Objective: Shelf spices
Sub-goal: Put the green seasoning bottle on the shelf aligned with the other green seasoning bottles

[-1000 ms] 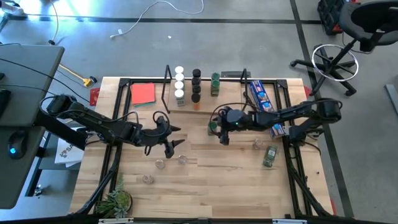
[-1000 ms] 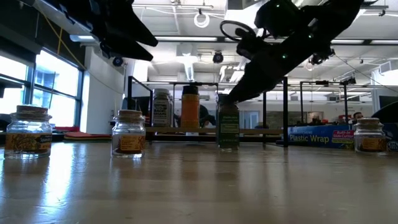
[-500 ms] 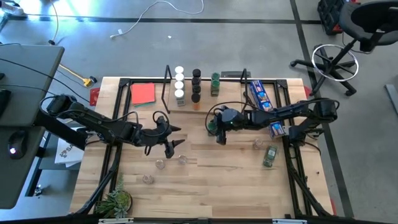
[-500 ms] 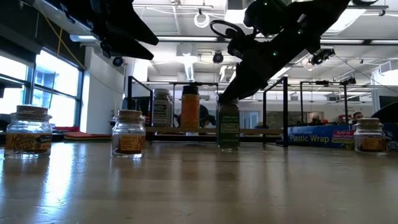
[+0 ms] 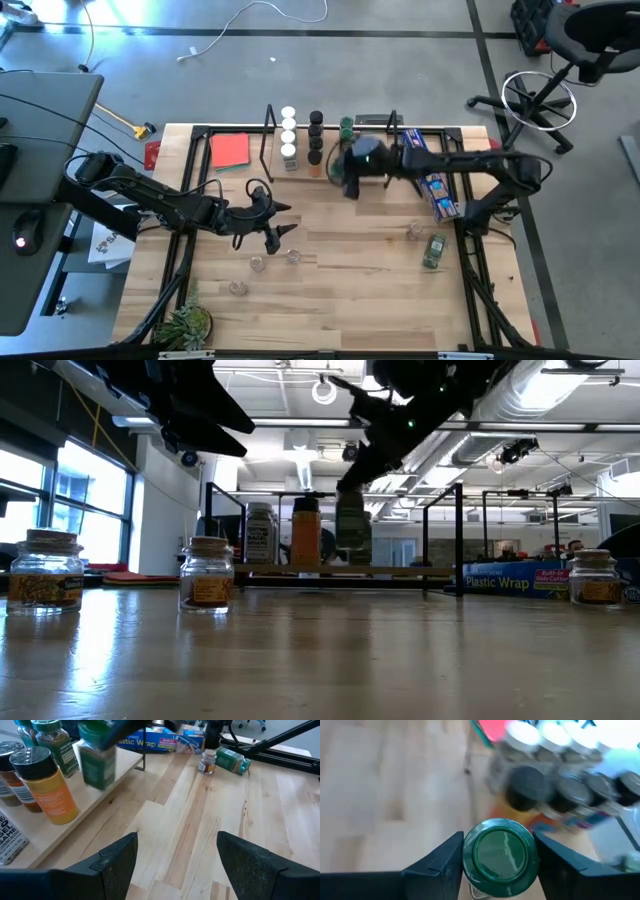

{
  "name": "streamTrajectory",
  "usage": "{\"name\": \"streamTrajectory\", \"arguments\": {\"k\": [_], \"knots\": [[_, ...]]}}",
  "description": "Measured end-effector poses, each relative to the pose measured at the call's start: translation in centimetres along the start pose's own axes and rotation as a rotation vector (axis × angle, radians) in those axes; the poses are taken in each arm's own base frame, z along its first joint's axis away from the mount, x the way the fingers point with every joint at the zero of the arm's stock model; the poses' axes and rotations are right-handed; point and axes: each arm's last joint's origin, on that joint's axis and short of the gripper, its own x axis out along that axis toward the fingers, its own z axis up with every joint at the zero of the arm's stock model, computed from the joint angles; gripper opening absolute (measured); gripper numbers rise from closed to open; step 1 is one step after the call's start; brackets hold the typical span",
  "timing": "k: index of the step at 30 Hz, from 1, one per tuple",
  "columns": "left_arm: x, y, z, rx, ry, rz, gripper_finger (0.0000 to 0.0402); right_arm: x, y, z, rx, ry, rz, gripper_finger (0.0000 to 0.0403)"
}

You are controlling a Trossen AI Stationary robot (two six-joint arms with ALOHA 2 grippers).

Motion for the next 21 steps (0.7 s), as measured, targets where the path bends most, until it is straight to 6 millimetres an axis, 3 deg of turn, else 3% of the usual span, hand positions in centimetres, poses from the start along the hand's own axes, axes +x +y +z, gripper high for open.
{"name": "streamTrajectory", "arguments": {"k": [4, 7, 21], "knots": [[0.0, 0.0, 0.0, 0.000, 0.000, 0.000, 0.0268, 0.1, -3.1, -1.0, 0.039, 0.023, 0.050, 0.0193], [0.0, 0.0, 0.0, 0.000, 0.000, 0.000, 0.0268, 0.2, -4.2, -2.1, 0.068, 0.038, 0.061, 0.0193], [0.0, 0.0, 0.1, -0.004, -0.005, 0.000, 0.0268, 0.3, -5.7, -2.9, 0.079, 0.032, 0.034, 0.0216]]}}
